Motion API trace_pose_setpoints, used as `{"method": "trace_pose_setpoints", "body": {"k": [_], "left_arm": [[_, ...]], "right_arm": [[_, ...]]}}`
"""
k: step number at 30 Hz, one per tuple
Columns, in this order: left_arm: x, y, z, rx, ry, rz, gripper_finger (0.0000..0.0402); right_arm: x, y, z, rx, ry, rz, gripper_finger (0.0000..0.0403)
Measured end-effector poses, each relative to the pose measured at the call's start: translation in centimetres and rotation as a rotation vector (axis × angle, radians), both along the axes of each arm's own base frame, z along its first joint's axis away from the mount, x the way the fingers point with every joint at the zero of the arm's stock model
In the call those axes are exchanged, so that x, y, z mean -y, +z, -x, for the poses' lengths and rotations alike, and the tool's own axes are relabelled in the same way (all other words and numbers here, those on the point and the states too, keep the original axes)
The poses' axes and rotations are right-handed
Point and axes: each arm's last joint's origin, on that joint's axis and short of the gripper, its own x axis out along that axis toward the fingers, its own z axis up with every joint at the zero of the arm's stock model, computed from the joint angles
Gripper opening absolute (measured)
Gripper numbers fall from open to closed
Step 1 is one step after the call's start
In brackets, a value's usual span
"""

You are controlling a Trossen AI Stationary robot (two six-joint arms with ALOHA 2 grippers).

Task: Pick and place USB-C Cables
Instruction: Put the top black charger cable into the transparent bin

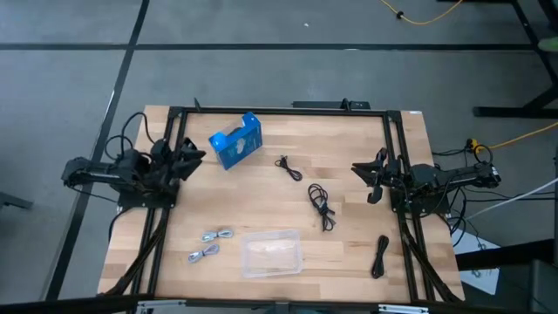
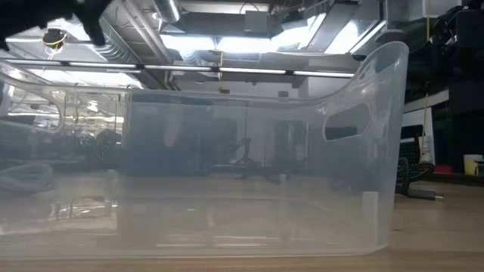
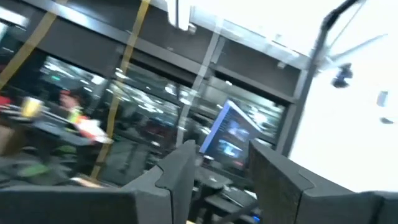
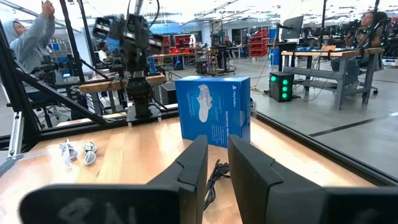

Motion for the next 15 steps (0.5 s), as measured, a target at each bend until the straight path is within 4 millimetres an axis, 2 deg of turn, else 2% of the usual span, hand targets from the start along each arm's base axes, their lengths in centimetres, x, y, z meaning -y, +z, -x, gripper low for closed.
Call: {"method": "trace_pose_setpoints", "body": {"k": [3,5,11,15], "left_arm": [[0.5,2.3,-1.0,-0.027,-0.078,-0.024,0.0143],[0.9,3.7,-2.4,-0.086,-0.119,-0.035,0.0143],[3.4,8.2,-7.5,-0.359,-0.325,-0.047,0.0143],[5.1,11.2,-10.4,-0.573,-0.395,-0.030,0.0143]], "right_arm": [[0.0,0.0,0.0,0.000,0.000,0.000,0.0068],[0.0,0.0,0.0,0.000,0.000,0.000,0.0068],[0.0,0.0,0.0,0.000,0.000,0.000,0.0068],[0.0,0.0,0.0,0.000,0.000,0.000,0.0068]]}}
